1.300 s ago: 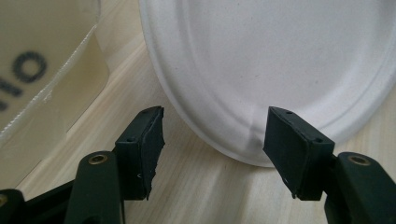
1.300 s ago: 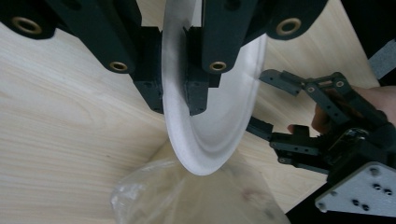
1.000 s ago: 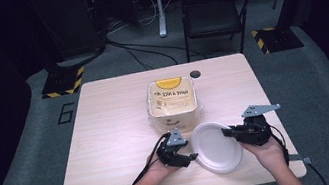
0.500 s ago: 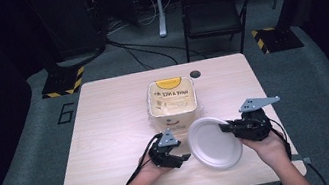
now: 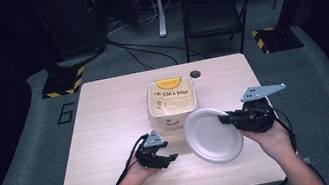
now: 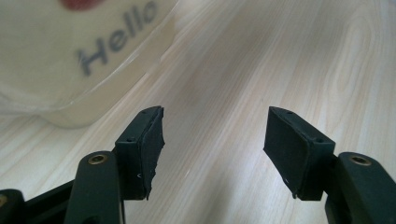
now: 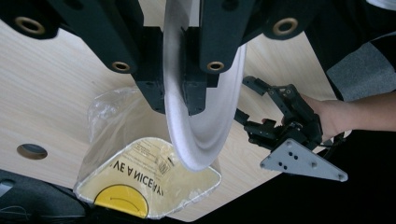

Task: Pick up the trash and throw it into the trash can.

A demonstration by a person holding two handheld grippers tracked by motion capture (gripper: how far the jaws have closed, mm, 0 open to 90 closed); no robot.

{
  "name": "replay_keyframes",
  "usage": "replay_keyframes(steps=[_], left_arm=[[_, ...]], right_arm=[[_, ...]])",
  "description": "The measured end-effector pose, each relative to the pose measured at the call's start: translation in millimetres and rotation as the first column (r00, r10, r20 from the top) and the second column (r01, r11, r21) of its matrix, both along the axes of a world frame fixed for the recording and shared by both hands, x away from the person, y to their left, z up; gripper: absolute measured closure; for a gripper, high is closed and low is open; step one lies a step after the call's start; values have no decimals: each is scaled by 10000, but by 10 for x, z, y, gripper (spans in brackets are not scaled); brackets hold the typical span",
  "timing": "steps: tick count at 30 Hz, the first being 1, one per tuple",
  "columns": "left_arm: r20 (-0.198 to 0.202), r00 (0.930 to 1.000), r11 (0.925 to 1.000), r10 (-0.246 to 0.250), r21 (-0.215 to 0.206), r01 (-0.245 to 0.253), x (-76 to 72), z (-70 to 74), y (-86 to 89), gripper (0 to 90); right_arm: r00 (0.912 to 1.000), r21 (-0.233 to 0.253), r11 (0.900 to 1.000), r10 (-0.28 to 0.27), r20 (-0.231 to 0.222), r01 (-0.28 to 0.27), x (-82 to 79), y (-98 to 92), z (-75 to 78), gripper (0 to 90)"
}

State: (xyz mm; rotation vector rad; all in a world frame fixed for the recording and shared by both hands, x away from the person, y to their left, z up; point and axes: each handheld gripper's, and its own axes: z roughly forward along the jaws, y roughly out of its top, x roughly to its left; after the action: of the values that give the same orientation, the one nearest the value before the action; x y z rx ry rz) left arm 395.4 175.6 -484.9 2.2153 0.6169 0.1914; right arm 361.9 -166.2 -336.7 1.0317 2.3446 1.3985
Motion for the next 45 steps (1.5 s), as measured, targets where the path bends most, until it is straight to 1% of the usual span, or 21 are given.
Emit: replay_keyframes(steps=[5,7,8,9,11,12,13,16,19,22,27,30,31,33,34,35,36,38,40,41,45], left_arm=[[70,9999,9999,116,-102,-115,-5,-14,83,370],[79,9998,9998,156,-114,-155,0,-29,107,370],[105,9998,9998,184,-107,-182,2,-36,120,370],[58,9998,9998,184,-92,-183,8,-39,138,371],[13,9996,9993,286,-227,-286,17,-54,163,370],[20,9995,9994,304,-193,-303,21,-56,175,370],[-30,9994,9991,333,-272,-334,21,-65,182,370],[-31,9994,9992,354,-163,-355,22,-79,195,368],[16,9994,9993,343,-159,-343,15,-88,193,368],[25,9995,9994,314,-162,-313,3,-88,189,368],[36,9996,9994,291,-194,-290,-5,-101,179,368],[96,9997,9997,237,-96,-236,-8,-81,192,368],[86,9995,9993,296,-239,-294,-11,-82,194,368],[58,9995,9993,308,-232,-307,-13,-72,208,368],[114,9994,9991,321,-268,-318,-10,-73,215,368],[70,9992,9985,392,-372,-389,-12,-78,217,368],[2,9994,9990,344,-293,-344,-7,-70,231,368],[-3,9991,9987,416,-281,-416,-4,-71,239,368],[15,9988,9980,483,-407,-482,-2,-80,242,368],[2,9988,9983,481,-340,-480,-3,-77,248,368],[-8,9988,9981,482,-387,-482,-3,-83,253,368]], right_arm=[[9999,39,10000,40,95,-40,35,34,107,820],[9999,-22,10000,85,142,-84,64,66,169,820],[9999,-22,10000,85,142,-84,64,66,169,820],[9998,-36,10000,83,160,-83,76,77,189,820],[9998,-129,9999,76,201,-73,103,100,238,820],[9996,-176,9998,79,256,-75,120,120,278,820],[9996,-176,9998,79,256,-75,120,120,278,820],[9992,-222,9997,97,380,-88,148,150,349,820],[9990,-102,9999,94,438,-90,193,169,422,820],[9987,-85,10000,26,516,-21,243,186,495,820],[9967,-324,9995,25,808,1,307,237,619,820],[9946,-492,9988,95,1037,-44,359,267,689,821],[9941,-532,9986,108,1081,-51,381,279,711,821],[9939,-584,9983,86,1102,-21,423,305,751,820],[9935,-592,9982,81,1139,-14,447,320,768,821],[9934,-615,9981,87,1146,-16,469,336,786,821],[9928,-656,9978,102,1196,-23,490,354,803,820],[9922,-674,9977,120,1240,-36,528,394,837,821],[9908,-723,9974,160,1344,-63,568,434,869,821],[9903,-742,9972,171,1380,-69,589,454,884,821],[9872,-763,9971,147,1590,-26,668,534,931,821]])
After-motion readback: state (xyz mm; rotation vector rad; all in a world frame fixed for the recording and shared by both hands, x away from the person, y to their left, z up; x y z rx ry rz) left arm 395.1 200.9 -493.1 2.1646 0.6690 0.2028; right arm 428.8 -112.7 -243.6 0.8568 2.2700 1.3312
